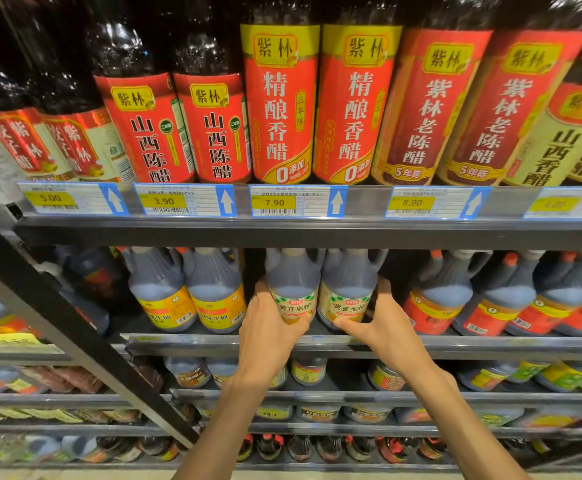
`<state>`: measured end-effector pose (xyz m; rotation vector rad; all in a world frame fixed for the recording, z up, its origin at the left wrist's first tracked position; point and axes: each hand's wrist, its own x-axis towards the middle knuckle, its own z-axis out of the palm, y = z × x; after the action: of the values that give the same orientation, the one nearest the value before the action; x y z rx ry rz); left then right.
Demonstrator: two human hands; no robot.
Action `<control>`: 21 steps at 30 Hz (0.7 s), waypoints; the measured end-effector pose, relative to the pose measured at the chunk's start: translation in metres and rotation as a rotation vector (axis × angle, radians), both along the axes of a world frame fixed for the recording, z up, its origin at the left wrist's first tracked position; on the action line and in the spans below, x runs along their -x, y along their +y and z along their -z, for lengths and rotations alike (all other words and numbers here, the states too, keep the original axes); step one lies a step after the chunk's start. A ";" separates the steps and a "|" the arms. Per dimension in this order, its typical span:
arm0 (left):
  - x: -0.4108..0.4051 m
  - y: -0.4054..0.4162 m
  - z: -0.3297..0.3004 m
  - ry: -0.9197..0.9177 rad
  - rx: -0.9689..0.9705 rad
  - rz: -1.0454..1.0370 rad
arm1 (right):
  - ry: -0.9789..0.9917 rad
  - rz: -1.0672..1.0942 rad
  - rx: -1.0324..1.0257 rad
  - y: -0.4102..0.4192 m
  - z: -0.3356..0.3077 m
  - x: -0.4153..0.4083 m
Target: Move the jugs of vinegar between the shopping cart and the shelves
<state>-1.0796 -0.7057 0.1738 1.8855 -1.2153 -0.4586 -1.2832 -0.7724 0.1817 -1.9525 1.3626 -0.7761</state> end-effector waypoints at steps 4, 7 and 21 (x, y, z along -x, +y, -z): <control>0.001 0.001 0.001 -0.016 0.019 -0.002 | -0.006 0.009 -0.008 0.001 0.001 -0.001; 0.001 0.002 0.000 -0.029 0.017 0.001 | -0.020 0.002 -0.022 0.000 0.004 -0.001; 0.000 0.004 -0.001 -0.017 -0.031 0.021 | -0.017 0.004 -0.053 -0.003 0.014 -0.001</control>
<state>-1.0792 -0.7019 0.1744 1.9084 -1.2466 -0.4755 -1.2822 -0.7755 0.1678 -1.8986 1.3641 -0.7491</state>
